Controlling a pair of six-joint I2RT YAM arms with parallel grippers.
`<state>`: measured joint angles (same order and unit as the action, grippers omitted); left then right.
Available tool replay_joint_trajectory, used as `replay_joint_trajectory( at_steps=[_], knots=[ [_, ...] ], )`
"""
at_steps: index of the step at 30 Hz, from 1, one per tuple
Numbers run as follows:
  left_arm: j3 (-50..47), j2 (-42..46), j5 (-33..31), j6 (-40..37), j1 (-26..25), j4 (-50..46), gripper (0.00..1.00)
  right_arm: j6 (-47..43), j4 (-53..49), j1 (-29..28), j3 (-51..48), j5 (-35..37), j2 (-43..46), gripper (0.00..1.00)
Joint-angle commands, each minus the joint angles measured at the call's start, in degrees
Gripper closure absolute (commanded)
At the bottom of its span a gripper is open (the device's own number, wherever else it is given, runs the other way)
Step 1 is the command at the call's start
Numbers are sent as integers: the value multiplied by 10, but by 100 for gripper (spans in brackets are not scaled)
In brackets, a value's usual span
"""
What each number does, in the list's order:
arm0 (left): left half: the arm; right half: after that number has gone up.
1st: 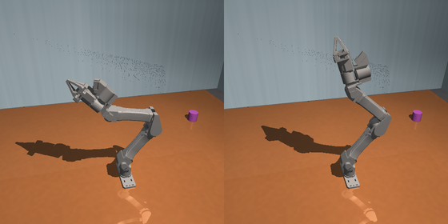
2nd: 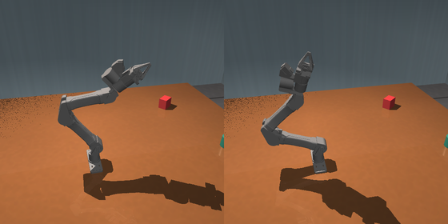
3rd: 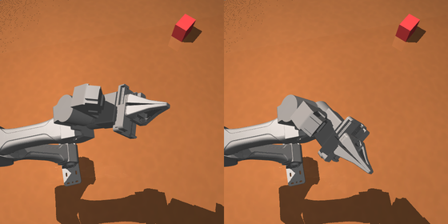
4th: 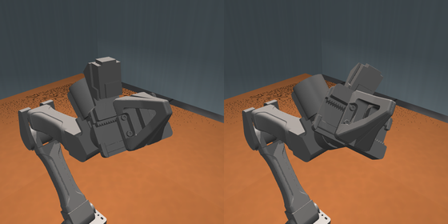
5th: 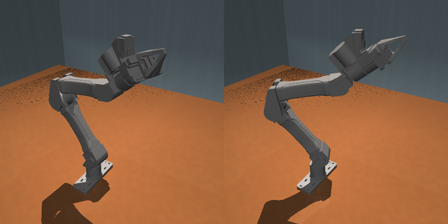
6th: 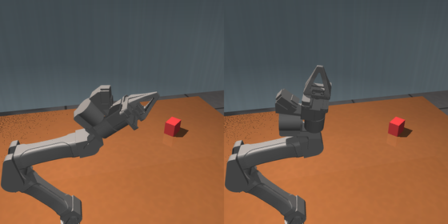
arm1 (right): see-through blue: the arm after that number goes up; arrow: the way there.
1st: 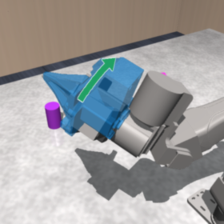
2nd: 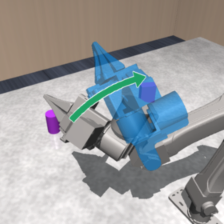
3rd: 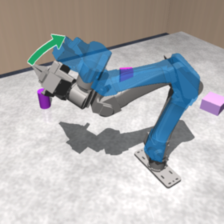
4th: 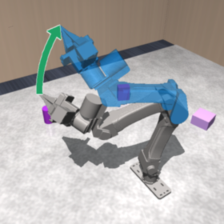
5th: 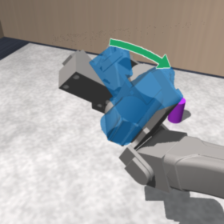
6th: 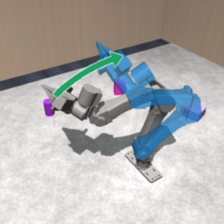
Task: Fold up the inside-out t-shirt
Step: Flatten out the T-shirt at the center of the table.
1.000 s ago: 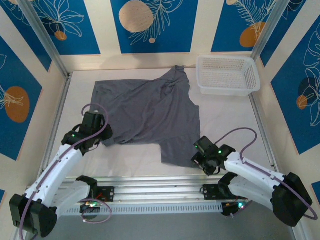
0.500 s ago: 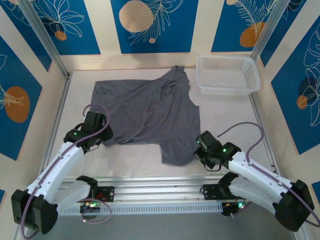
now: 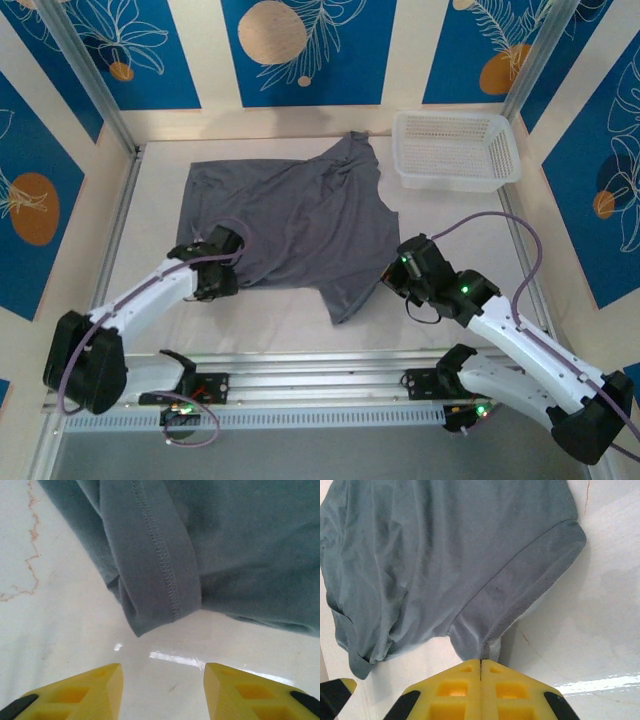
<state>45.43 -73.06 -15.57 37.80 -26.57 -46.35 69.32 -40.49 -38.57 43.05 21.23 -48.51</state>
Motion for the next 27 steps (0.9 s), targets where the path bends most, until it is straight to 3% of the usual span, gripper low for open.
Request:
replay_joint_trajectory(
  at_steps=[1,12,16,19,20,21,25,27],
  knots=[
    [33,-49,-64,31,-15,1,51,-19,-6,-4,14,14,3,100],
    [80,-184,-82,72,-14,49,57,-30,-26,-5,13,25,13,100],
    [85,-208,-99,72,-9,43,71,-33,-51,-1,29,33,17,100],
    [80,-199,-109,72,-1,34,91,-47,-89,15,65,59,18,100],
    [80,-187,-109,68,4,29,99,-57,-105,28,81,72,20,100],
    [82,-173,-111,64,7,22,100,-68,-116,42,96,83,21,100],
    [119,-71,-111,14,26,-22,100,-129,-159,170,181,119,44,100],
    [136,-9,-71,-21,61,-22,100,-178,-164,253,220,111,51,100]
  ],
)
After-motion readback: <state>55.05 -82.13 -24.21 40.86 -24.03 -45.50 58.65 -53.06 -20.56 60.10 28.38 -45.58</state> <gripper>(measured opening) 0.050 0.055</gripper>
